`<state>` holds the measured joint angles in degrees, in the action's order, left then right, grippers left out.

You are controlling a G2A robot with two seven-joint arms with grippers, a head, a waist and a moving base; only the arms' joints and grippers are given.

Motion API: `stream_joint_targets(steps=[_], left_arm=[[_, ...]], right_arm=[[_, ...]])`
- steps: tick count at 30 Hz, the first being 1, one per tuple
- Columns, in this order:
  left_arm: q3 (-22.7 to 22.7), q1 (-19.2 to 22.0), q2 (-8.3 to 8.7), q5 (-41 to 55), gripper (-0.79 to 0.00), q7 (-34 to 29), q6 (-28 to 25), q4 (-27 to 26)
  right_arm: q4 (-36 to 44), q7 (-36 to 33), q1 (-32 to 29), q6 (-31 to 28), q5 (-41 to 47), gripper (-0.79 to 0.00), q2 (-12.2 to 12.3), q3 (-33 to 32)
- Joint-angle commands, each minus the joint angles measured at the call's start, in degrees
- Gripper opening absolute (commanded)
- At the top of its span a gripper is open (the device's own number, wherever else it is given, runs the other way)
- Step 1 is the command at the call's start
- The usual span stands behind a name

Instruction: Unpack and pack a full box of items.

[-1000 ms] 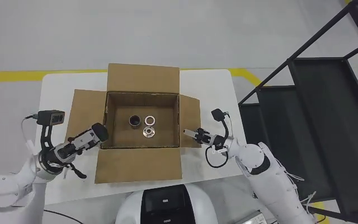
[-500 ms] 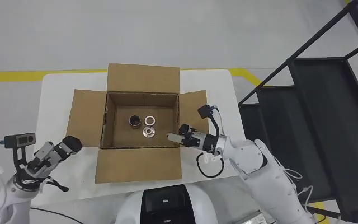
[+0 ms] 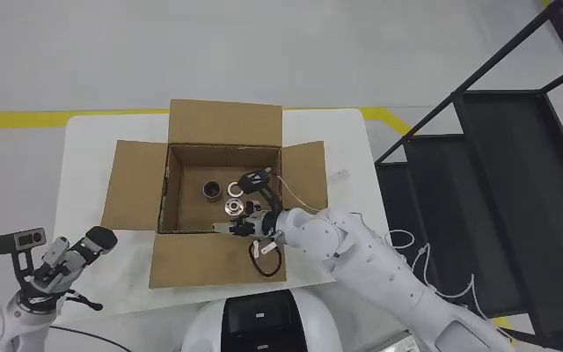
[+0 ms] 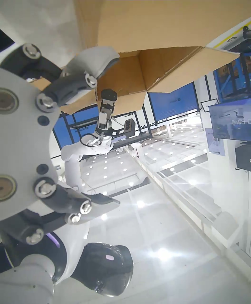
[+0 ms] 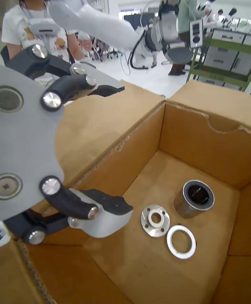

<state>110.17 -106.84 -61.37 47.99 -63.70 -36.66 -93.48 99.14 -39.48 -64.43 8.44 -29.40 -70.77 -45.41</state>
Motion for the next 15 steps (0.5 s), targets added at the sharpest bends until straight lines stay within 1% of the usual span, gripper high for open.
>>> stream_joint_targets(steps=[1, 4, 8, 11, 15], left_arm=[[0.0, 0.0, 0.00, 0.0, 0.000, 0.0, 0.0, 0.0], [0.0, 0.0, 0.00, 0.0, 0.000, 0.0, 0.0, 0.0], [0.0, 0.0, 0.00, 0.0, 0.000, 0.0, 0.0, 0.0], [0.0, 0.0, 0.00, 0.0, 0.000, 0.0, 0.0, 0.0], [0.0, 0.0, 0.00, 0.0, 0.000, 0.0, 0.0, 0.0]], right_arm=[[-0.5, 1.1, 1.0, 1.8, -3.5, 0.000, -0.4, 1.8], [-1.0, 3.3, 2.0, 4.6, -9.4, 0.000, -1.0, 4.1], [-1.7, 5.7, 3.0, 7.9, -15.2, 0.000, -1.9, 6.4], [-2.3, 6.0, 3.8, 9.6, -16.3, 0.000, -2.7, 7.6], [-2.4, 6.0, 3.9, 9.7, -16.2, 0.000, -2.8, 7.7]])
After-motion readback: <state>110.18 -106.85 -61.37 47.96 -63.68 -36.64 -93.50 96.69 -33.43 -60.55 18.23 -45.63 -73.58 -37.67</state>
